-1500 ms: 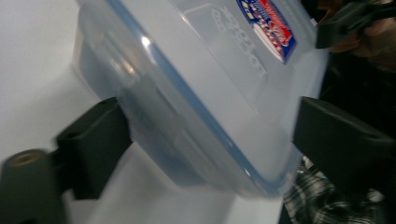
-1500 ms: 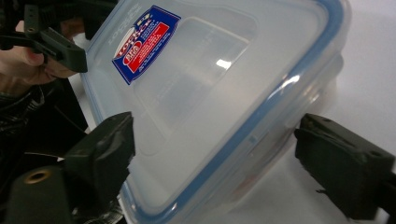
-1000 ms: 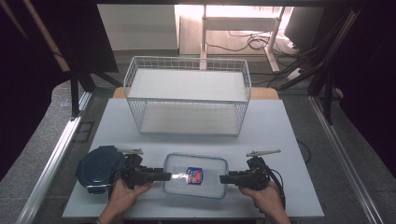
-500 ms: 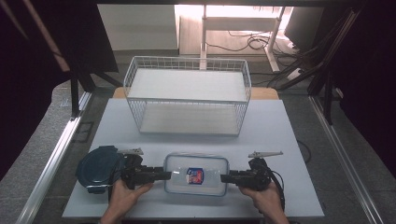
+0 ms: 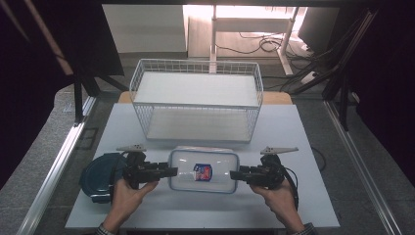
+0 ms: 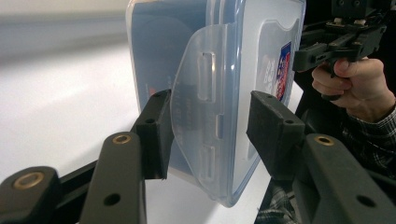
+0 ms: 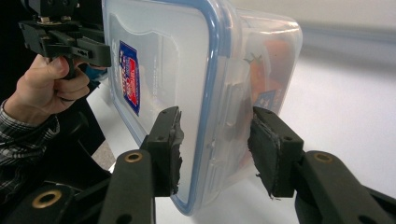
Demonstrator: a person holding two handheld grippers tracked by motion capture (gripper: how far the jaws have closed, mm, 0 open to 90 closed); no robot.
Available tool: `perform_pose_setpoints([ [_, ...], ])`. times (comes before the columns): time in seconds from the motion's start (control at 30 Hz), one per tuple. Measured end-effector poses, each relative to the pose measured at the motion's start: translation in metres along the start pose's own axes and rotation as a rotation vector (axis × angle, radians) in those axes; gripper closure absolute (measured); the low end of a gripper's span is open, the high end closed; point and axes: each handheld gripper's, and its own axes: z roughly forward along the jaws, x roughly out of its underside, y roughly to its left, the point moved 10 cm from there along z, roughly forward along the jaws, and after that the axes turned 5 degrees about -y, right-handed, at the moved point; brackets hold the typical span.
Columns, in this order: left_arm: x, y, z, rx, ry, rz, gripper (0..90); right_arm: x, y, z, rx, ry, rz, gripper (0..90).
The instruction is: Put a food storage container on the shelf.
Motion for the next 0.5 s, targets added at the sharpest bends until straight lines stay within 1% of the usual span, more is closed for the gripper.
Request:
perform_pose_setpoints([
  [0.03, -0.007, -0.001, -0.004, -0.001, -0.018, 0.011, 51.5, -0.009, 0.002, 0.0, 0.001, -0.008, -0.021, 54.4],
  [0.13, -0.018, -0.001, -0.008, 0.0, -0.04, 0.024, 51.6, -0.023, 0.007, 0.0, 0.004, -0.015, -0.045, 54.5],
  [0.2, -0.026, -0.001, -0.011, 0.0, -0.054, 0.026, 51.6, -0.032, 0.008, 0.0, 0.003, -0.017, -0.059, 54.5],
  [0.23, -0.026, -0.001, -0.011, 0.0, -0.054, 0.026, 51.6, -0.036, 0.009, 0.0, 0.002, -0.019, -0.068, 54.5],
  [0.3, -0.035, -0.001, -0.014, -0.005, -0.071, 0.028, 51.6, -0.044, 0.01, 0.0, -0.001, -0.02, -0.073, 54.5],
  [0.37, -0.041, -0.001, -0.016, -0.007, -0.078, 0.029, 51.6, -0.05, 0.01, 0.0, -0.005, -0.024, -0.078, 54.5],
  [0.4, -0.041, -0.001, -0.016, -0.007, -0.078, 0.029, 51.7, -0.05, 0.01, 0.0, -0.005, -0.024, -0.078, 54.5],
  [0.43, -0.048, -0.001, -0.017, -0.008, -0.084, 0.031, 51.7, -0.057, 0.01, 0.0, -0.006, -0.03, -0.084, 54.5],
  [0.5, -0.055, -0.001, -0.018, -0.008, -0.087, 0.033, 51.7, -0.064, 0.011, 0.0, -0.004, -0.036, -0.089, 54.5],
])
